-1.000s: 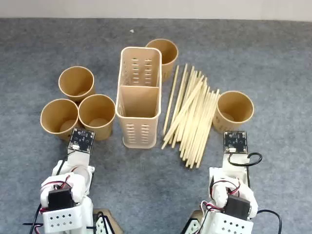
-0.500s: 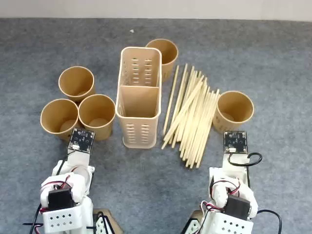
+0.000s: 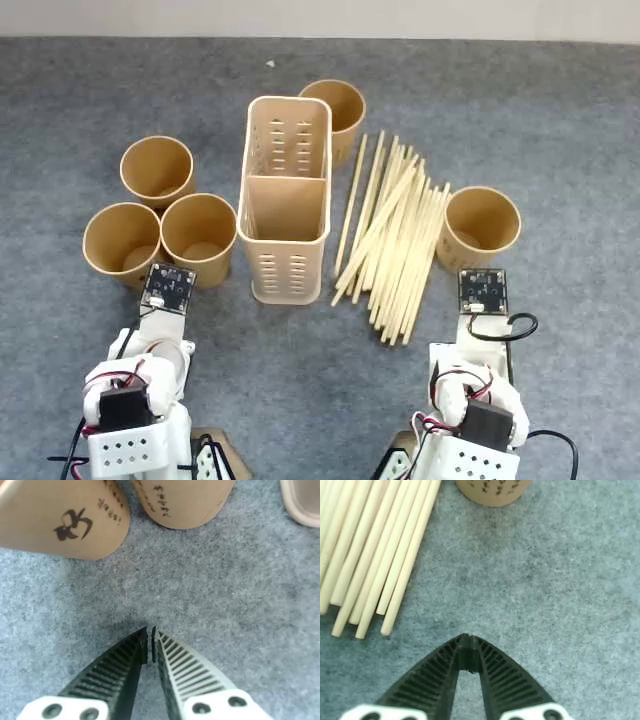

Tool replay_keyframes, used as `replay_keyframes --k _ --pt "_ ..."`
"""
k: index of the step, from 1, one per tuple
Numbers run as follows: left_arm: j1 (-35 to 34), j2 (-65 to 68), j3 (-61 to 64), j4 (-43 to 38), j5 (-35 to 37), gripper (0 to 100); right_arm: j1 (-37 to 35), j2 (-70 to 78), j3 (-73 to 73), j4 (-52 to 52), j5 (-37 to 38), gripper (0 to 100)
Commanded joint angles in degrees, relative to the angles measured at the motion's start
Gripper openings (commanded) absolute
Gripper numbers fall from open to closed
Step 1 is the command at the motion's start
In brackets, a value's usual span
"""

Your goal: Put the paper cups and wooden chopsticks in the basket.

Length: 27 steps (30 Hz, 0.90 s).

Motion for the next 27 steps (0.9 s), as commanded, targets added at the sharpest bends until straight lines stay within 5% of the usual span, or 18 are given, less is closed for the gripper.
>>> replay_keyframes --k 1,8,15,24,27 --pt "1.1 -0.4 1.1 0.5 -0.6 5 0.6 -0.3 8.7 0.1 0.5 0.9" --pt "0.2 -0.5 1.1 0.5 -1.2 5 0.4 -0.4 8.7 -0.5 0.6 0.9" --pt "-12.2 -0.6 -5.5 0.6 -21.5 5 -0.4 -0.4 8.7 -2.2 17.1 1.0" --pt "-16.7 -0.3 -20.6 3.4 -21.6 5 1.4 -0.2 0.6 1.6 17.7 7.9" --pt "-16.4 -0.2 -28.3 6.8 -21.7 5 1.4 -0.2 -0.8 2.1 23.7 10.1"
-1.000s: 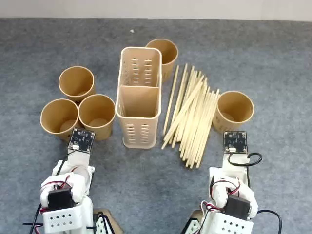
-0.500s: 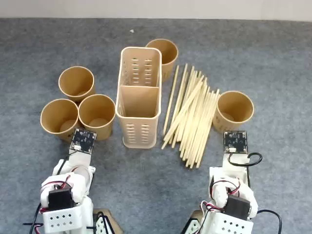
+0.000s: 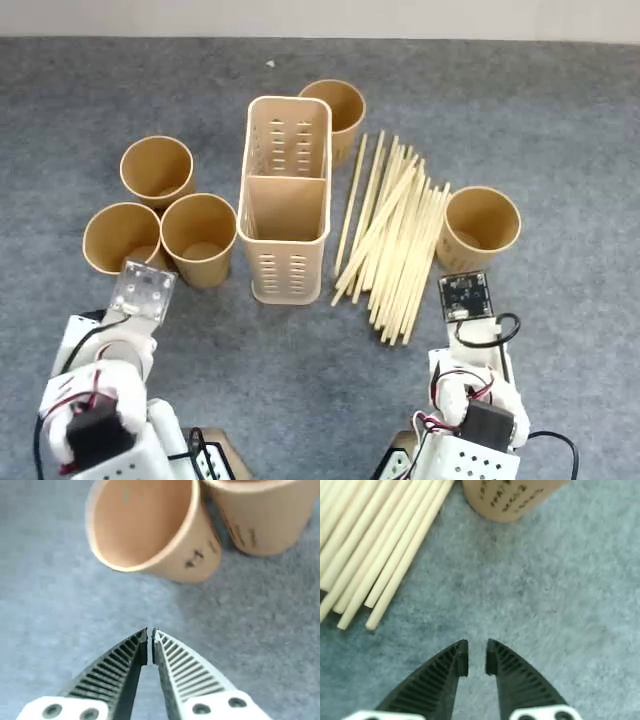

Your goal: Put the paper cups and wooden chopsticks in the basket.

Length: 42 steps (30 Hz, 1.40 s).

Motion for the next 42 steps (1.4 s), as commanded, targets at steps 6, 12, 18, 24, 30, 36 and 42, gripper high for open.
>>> replay_keyframes --k 6,12,18,24,30,36,42 --pt "-0.2 11.7 -24.4 4.5 -0.5 5 4.3 -0.1 -14.9 3.3 8.6 10.1" --pt "-0.1 32.0 -46.1 10.6 3.7 5 -0.5 3.7 -36.3 14.5 8.4 10.4" --pt "-0.1 51.8 -69.0 16.7 10.5 14 -1.1 30.7 -52.1 15.1 2.2 10.4" --pt "-0.5 71.8 -82.5 19.1 12.2 23 -1.0 62.8 -72.0 12.2 -8.4 10.4" --pt "-2.4 82.8 -89.5 19.0 12.1 23 -1.1 87.0 -91.0 12.8 -12.0 10.4" --pt "-5.6 88.5 -94.4 18.6 11.9 23 -0.4 97.7 -96.0 12.2 -12.0 10.5" --pt "-5.8 93.8 -94.6 18.9 11.9 23 0.4 101.5 -100.1 11.8 -12.0 10.6"
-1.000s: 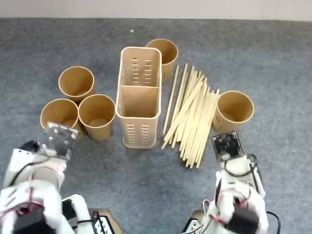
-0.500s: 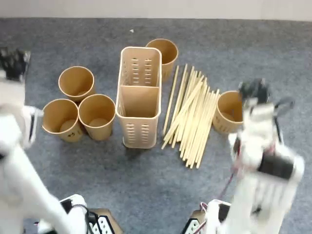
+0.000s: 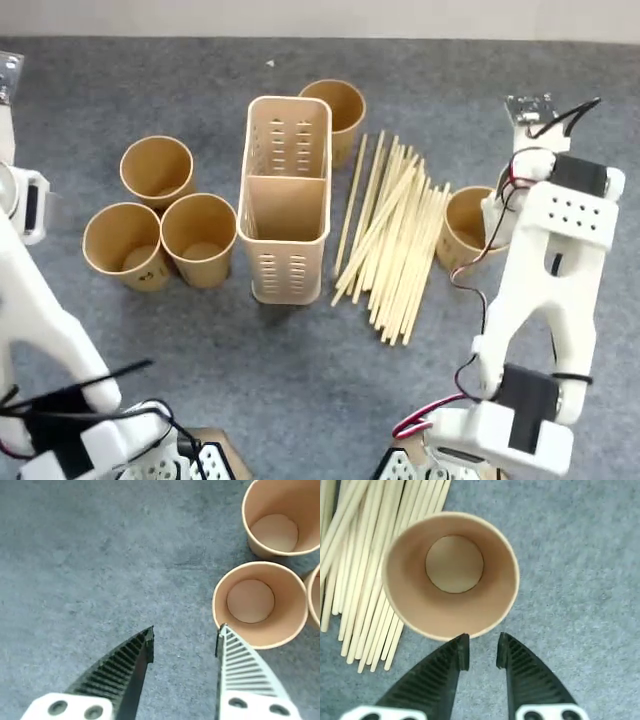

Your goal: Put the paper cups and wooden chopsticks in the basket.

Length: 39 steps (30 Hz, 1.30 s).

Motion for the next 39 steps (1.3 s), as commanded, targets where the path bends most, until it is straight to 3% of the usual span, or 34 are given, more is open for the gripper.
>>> replay_keyframes --k 1,13,31,34,37,39 --pt "-0.4 2.2 -1.7 0.2 0.8 23 1.1 1.3 -3.8 -0.5 -0.4 10.6" --pt "-0.9 10.5 -1.7 0.0 0.7 23 1.4 13.9 -4.3 -3.3 -0.4 10.7" --pt "4.9 22.2 7.4 -4.0 0.9 23 -2.0 15.1 -3.6 -3.4 -0.7 10.1" --pt "5.4 25.0 7.4 -5.8 0.7 17 -2.7 15.1 -2.6 -3.4 -0.8 6.3" --pt "5.5 28.6 7.1 -9.5 0.6 1 -3.2 15.1 -1.6 -3.4 -0.7 0.4" --pt "5.4 30.6 7.0 -10.4 0.6 2 -3.1 15.1 -0.8 -3.4 -0.8 0.5"
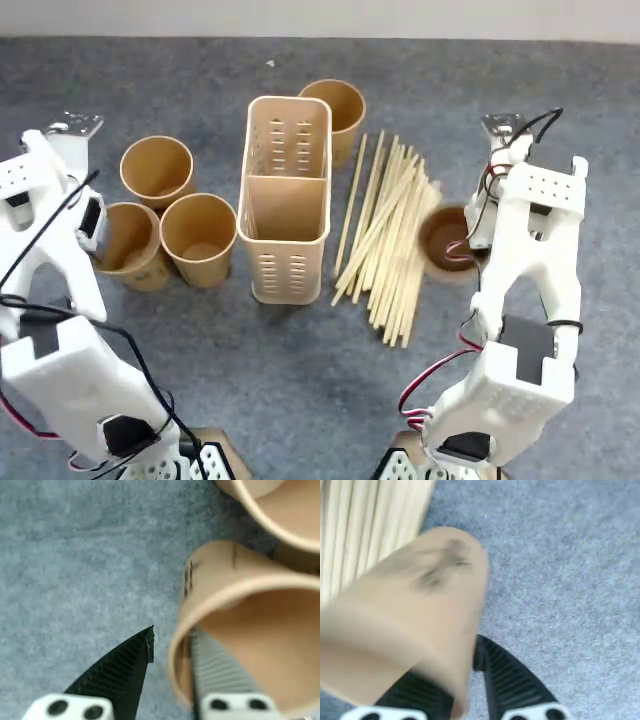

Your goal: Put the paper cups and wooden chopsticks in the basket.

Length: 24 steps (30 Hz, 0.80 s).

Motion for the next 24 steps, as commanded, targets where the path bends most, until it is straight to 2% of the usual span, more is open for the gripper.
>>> replay_keyframes --k 1,6,12,16,21,24 --pt "0.9 1.5 -0.7 -1.7 0.6 1 -0.8 -0.3 0.6 -0.3 -0.5 0.5" --pt "-1.1 0.1 -3.2 0.8 0.6 1 1.9 -0.9 -3.1 4.3 -0.3 0.5" --pt "-8.7 -6.8 -22.5 8.5 1.0 1 9.6 -4.7 -25.2 14.6 -0.6 0.5" --pt "-10.1 -12.5 -32.5 9.7 1.2 1 11.3 -8.9 -37.1 18.4 -4.9 0.5" --pt "-2.0 -22.3 -38.0 9.6 7.7 1 3.9 -15.8 -38.2 18.7 -9.0 0.5" --pt "6.5 -27.6 -39.9 9.2 17.3 1 -0.7 -20.4 -34.7 18.7 -11.1 0.5"
